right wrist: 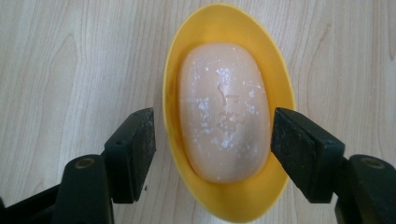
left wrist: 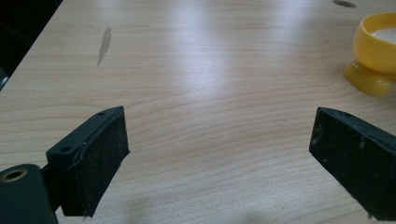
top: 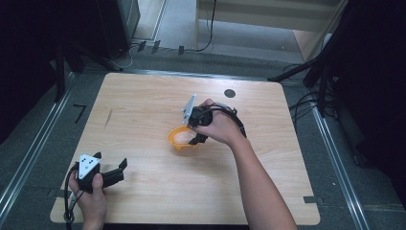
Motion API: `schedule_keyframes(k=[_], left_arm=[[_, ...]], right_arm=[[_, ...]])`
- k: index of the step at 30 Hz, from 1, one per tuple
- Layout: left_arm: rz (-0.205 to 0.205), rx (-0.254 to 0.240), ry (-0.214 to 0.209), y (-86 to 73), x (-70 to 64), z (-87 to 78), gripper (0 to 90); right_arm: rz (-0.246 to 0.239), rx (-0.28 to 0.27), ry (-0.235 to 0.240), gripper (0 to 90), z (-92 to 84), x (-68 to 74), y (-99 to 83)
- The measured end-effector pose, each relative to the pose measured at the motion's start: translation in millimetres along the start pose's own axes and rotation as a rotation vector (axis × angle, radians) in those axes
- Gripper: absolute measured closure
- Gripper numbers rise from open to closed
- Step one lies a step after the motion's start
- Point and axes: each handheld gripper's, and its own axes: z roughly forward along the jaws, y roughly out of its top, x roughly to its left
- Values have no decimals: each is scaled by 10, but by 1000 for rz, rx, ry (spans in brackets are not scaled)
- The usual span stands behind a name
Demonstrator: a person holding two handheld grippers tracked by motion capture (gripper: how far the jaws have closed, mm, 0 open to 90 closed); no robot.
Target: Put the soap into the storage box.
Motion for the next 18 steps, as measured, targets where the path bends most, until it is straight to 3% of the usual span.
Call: schedule_keyframes(k=[18], left_arm=[[11,4,3,1,-6,-1,51]], right_arm=[[29,-23,-42,319,-129,274,-230]])
